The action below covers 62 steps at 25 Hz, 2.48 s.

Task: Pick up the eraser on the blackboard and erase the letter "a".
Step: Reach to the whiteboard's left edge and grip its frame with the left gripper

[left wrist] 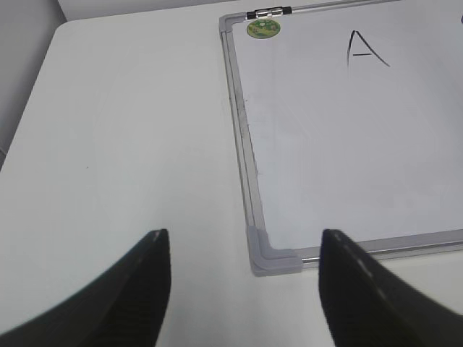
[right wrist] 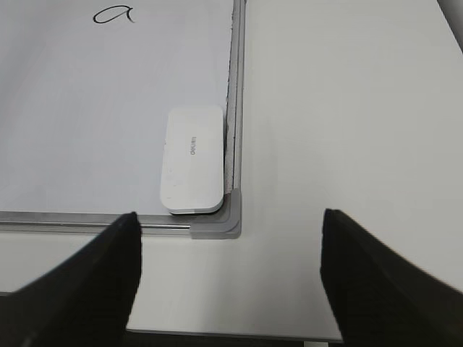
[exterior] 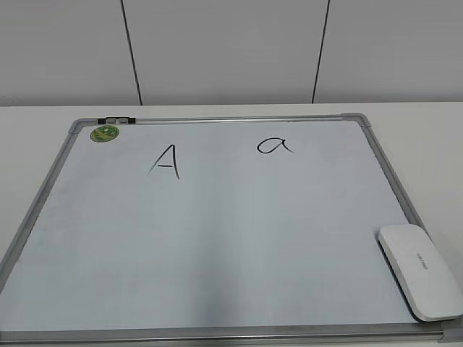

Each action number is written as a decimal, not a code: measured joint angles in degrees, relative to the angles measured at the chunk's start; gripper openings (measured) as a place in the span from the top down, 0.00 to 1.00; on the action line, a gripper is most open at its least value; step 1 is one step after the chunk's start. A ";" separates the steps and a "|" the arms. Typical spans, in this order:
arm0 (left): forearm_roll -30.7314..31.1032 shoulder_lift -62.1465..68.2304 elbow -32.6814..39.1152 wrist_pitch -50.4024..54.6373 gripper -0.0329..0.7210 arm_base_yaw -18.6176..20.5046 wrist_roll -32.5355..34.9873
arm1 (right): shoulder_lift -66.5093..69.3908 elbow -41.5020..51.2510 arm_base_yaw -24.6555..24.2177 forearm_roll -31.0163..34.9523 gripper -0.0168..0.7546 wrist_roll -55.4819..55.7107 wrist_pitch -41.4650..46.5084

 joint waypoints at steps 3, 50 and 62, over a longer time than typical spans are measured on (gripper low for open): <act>0.00 0.00 0.00 0.00 0.33 0.00 0.00 | 0.00 0.00 0.00 0.00 0.24 0.00 0.00; -3.11 102.70 -39.66 -12.51 0.29 2.26 0.71 | 0.00 0.00 0.00 0.00 0.24 0.00 0.00; -8.72 114.51 -50.64 -12.24 0.43 5.25 9.58 | 0.00 0.00 0.00 0.00 0.24 0.00 -0.11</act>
